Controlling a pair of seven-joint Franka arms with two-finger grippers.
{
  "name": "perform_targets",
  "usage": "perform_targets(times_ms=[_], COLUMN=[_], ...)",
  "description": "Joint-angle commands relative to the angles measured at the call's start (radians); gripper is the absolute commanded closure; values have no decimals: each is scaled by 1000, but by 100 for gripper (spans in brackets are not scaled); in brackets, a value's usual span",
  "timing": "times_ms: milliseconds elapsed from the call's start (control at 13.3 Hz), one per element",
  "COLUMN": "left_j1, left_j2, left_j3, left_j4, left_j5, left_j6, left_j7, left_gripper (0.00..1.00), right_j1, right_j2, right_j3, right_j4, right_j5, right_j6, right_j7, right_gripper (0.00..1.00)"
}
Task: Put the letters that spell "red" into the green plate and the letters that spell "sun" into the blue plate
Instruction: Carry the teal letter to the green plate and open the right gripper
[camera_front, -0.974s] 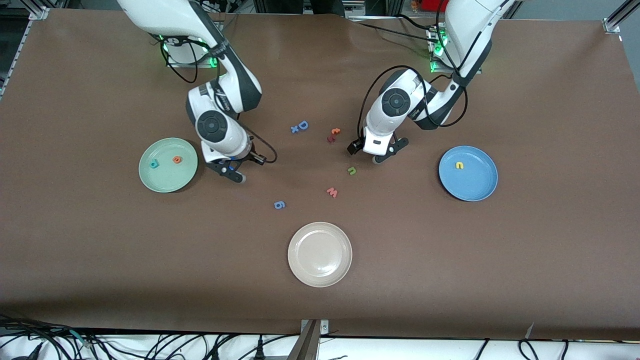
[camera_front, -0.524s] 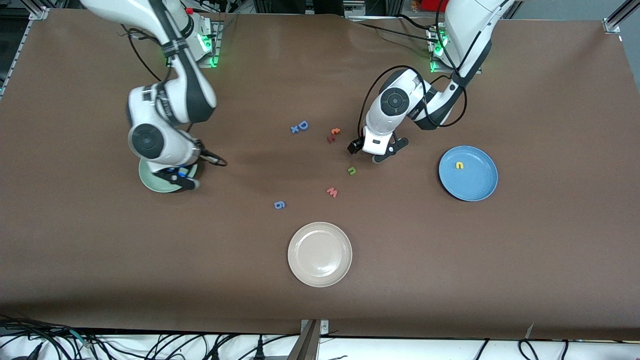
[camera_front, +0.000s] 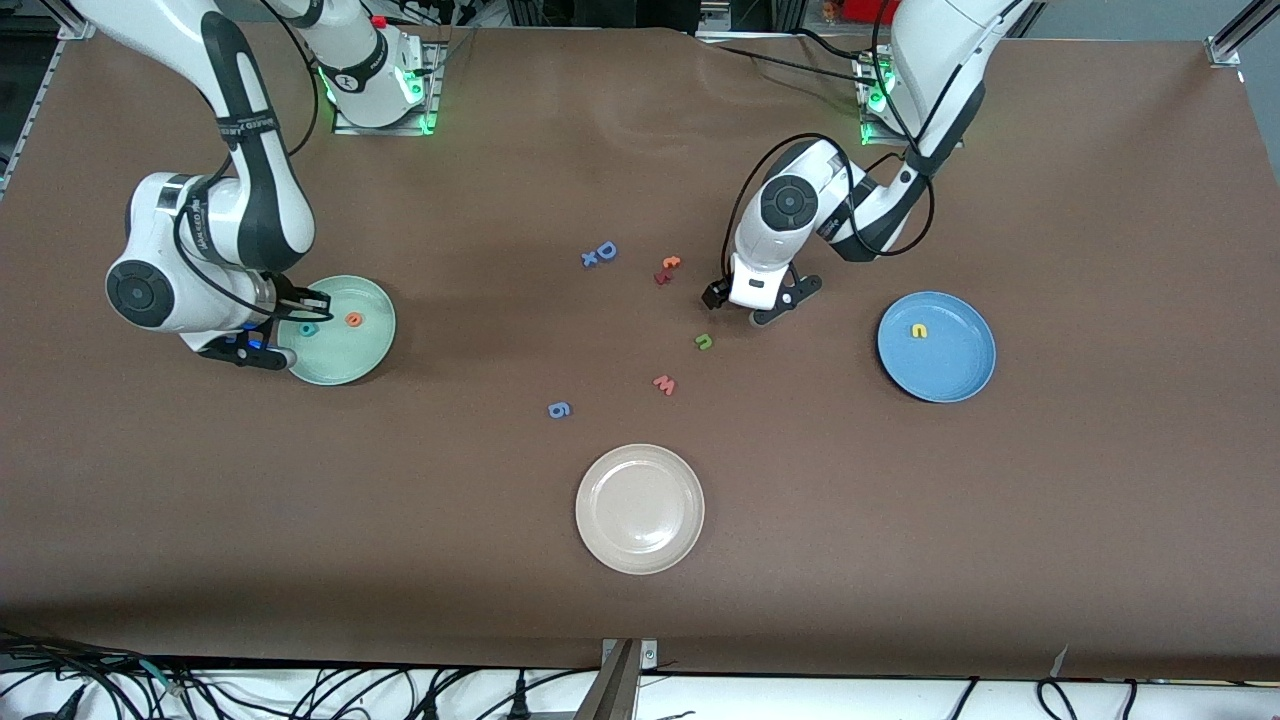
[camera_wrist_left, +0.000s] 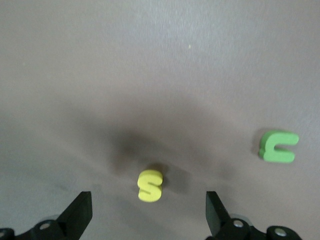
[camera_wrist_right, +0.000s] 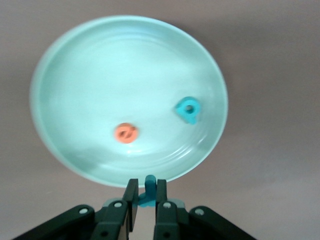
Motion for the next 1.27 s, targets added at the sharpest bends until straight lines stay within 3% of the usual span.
perform_targets(times_ms=[0,300,375,599,674,824,1199], left_j1=[0,2,2,2,2,-6,-9], left_j2=[15,28,29,26,26,20,20], left_j3=[14,13,13,13,13,11,11], left_j4=[-7,-8,-8,-8,-8,-10,-10], left_j5=[44,141,143,143,143,143,143], left_j6=[67,69,69,67,67,63,60], left_j7=[-25,-93,-96,-97,-97,-117,-125], left_gripper=[2,4,8,25,25,26,37], right_j1=[10,10,9,10,10,12,10], right_j2=[12,62,68,59,50,35,35], right_j3=[-7,-7,-7,-7,-7,-7,-11], right_j4=[-72,-72,-72,-59,-34,52,356], right_j5=[14,15,15,15,15,15,15], right_j6=[100,116,125,128,115,22,-287], right_j7=[-34,-37,-42,-42,-42,-36,-20], right_gripper=[97,90,80,12,2,1,1])
